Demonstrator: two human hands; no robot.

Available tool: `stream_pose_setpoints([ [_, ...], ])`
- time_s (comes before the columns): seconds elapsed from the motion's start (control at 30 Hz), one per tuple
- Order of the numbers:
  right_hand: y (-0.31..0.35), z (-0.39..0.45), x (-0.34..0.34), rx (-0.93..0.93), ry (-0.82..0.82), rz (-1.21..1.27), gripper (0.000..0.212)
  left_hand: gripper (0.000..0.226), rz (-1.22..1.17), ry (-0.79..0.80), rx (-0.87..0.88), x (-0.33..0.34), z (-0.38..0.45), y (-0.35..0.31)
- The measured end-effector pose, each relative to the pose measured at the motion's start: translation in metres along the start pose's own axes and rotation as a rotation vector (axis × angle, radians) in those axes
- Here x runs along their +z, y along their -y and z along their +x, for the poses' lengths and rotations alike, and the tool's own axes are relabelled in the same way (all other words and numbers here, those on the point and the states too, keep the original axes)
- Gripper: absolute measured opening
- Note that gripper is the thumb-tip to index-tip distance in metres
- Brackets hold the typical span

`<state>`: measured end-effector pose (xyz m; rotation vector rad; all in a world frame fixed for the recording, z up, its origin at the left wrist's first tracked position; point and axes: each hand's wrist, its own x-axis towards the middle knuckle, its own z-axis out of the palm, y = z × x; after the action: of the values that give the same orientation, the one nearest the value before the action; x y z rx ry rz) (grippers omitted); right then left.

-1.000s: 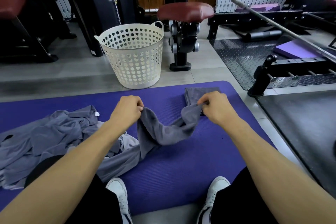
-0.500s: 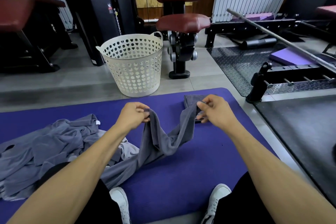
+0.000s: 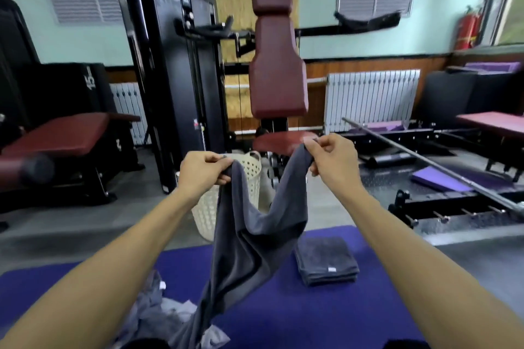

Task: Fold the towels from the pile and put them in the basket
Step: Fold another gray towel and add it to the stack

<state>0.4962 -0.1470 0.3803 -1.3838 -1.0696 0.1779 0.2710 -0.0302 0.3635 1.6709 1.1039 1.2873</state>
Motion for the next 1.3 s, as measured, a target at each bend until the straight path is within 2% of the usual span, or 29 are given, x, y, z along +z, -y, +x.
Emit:
stream_pose_setpoints([
  [0.13, 0.082, 0.022, -0.008, -0.155, -0.181, 0.106, 0.018, 0.015, -0.142, -0.23, 0.162, -0.023, 0.012, -0.069],
  [0.23, 0.117, 0.027, -0.015, -0.229, -0.171, 0.008, 0.014, 0.016, -0.044, -0.186, 0.183, -0.034, 0.012, -0.099],
  [0.37, 0.146, 0.037, -0.028, -0.238, -0.239, -0.017, 0.015, 0.017, -0.018, -0.34, 0.332, -0.056, 0.02, -0.141],
  [0.47, 0.159, 0.043, -0.035, -0.214, -0.188, -0.156, 0.017, 0.019, 0.136, -0.399, 0.378, -0.068, 0.02, -0.169],
  [0.53, 0.169, 0.046, -0.043, -0.213, -0.261, -0.131, 0.02, 0.021, 0.148, -0.477, 0.406, -0.073, 0.022, -0.183],
  [0.63, 0.183, 0.046, -0.052, -0.246, -0.307, -0.112, 0.02, 0.021, 0.201, -0.44, 0.408, -0.073, 0.024, -0.196],
  [0.77, 0.189, 0.053, -0.054, -0.282, -0.342, -0.086, 0.019, 0.017, 0.01, -0.449, 0.421, -0.069, 0.023, -0.206],
  [0.9, 0.186, 0.066, -0.05, -0.32, -0.398, -0.069, 0.021, 0.015, -0.051, -0.381, 0.474, -0.064, 0.027, -0.203],
  [1.03, 0.157, 0.097, -0.036, -0.214, -0.25, -0.199, 0.021, 0.013, -0.044, -0.316, 0.414, -0.052, 0.048, -0.181],
  [1.17, 0.11, 0.138, -0.015, -0.038, -0.022, -0.311, 0.027, 0.01, 0.126, -0.198, 0.319, -0.027, 0.087, -0.141],
  [1.23, 0.09, 0.161, -0.003, 0.051, 0.019, -0.275, 0.025, 0.012, 0.222, -0.175, 0.247, -0.016, 0.119, -0.121],
  [1.3, 0.077, 0.185, 0.01, 0.052, 0.011, -0.253, 0.029, 0.017, 0.358, -0.116, 0.183, -0.01, 0.156, -0.108],
])
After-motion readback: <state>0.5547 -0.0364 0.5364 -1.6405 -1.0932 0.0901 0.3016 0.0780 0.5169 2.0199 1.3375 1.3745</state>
